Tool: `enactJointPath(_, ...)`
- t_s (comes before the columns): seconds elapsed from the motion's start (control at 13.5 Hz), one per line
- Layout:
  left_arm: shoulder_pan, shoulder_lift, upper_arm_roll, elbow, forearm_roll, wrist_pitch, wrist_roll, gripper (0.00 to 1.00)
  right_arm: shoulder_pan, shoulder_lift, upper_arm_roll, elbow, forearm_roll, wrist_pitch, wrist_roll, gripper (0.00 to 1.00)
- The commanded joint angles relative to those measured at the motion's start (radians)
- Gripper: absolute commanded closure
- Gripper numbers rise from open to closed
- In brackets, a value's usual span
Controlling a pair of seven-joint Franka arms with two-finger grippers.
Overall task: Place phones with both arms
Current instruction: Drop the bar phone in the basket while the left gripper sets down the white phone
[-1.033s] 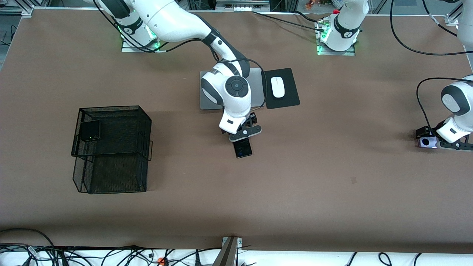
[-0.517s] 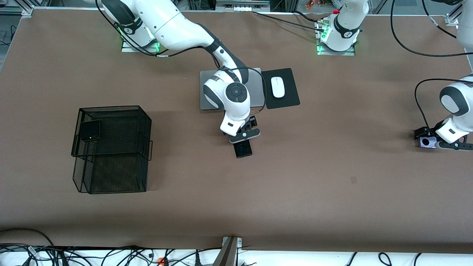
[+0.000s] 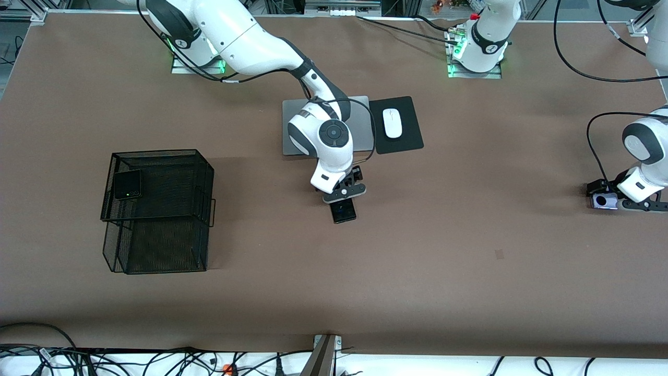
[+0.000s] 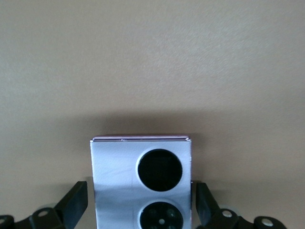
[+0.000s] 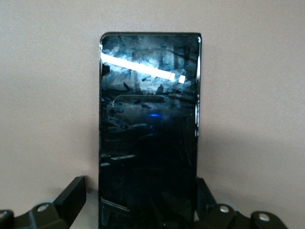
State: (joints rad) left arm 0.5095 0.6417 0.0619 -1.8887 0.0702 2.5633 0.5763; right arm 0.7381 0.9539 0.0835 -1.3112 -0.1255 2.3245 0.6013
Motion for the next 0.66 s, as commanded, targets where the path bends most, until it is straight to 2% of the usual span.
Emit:
enactJointPath(0.0, 0.014, 0.015, -0.014, 0.025, -0.018, 0.003, 0.02, 0.05, -0.002, 0.002, 0.01, -0.003, -0.02, 0.016, 0.046, 0.01)
enactJointPath(0.07, 0.012, 0.015, -0.014, 0.025, -0.018, 0.003, 0.02, 0.24, -0.003, 0.0, 0.01, -0.003, -0.019, 0.016, 0.052, 0.22)
enactJointPath(0.15, 0.012, 0.015, -0.014, 0.025, -0.018, 0.003, 0.02, 0.4, -0.005, -0.001, 0.01, -0.003, -0.019, 0.015, 0.052, 0.55)
enactJointPath(0.22, 0.012, 0.015, -0.014, 0.026, -0.018, 0.003, 0.02, 0.52, -0.005, -0.001, 0.01, -0.003, -0.016, 0.015, 0.052, 0.74)
enactJointPath(0.3, 0.011, 0.015, -0.013, 0.026, -0.016, 0.003, 0.022, 0.6, -0.006, -0.004, 0.01, -0.003, -0.016, 0.013, 0.052, 0.87)
enactJointPath(0.37, 0.006, 0.013, -0.014, 0.026, -0.015, 0.002, 0.023, 0.65, -0.006, -0.007, 0.01, -0.002, -0.014, 0.009, 0.051, 0.99)
enactJointPath(0.59, 0.0, 0.004, -0.016, 0.045, -0.004, -0.017, 0.022, 0.67, -0.009, -0.033, 0.013, 0.007, -0.002, -0.031, 0.063, 1.0)
